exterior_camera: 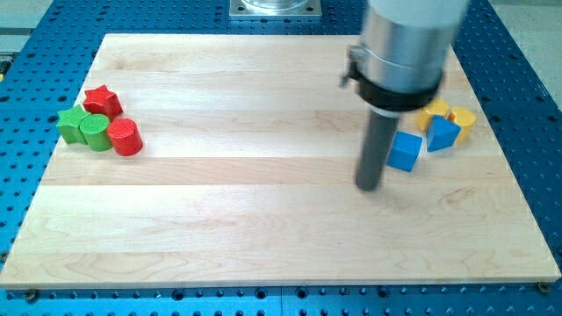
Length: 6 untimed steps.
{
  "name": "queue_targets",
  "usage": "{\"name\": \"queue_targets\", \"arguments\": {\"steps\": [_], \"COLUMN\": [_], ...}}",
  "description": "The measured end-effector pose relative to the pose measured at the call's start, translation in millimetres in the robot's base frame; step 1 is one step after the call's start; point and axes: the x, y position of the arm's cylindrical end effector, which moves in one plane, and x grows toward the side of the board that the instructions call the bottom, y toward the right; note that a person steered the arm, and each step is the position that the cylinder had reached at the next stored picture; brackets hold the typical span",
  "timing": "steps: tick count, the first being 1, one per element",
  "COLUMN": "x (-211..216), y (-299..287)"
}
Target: Push the blue cube closely to the blue triangle
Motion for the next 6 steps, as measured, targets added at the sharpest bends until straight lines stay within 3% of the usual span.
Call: {"name": "queue_targets", "arguments": {"steps": [2, 4, 6], "x": [-67, -88, -104], "y": [27, -53, -16]}}
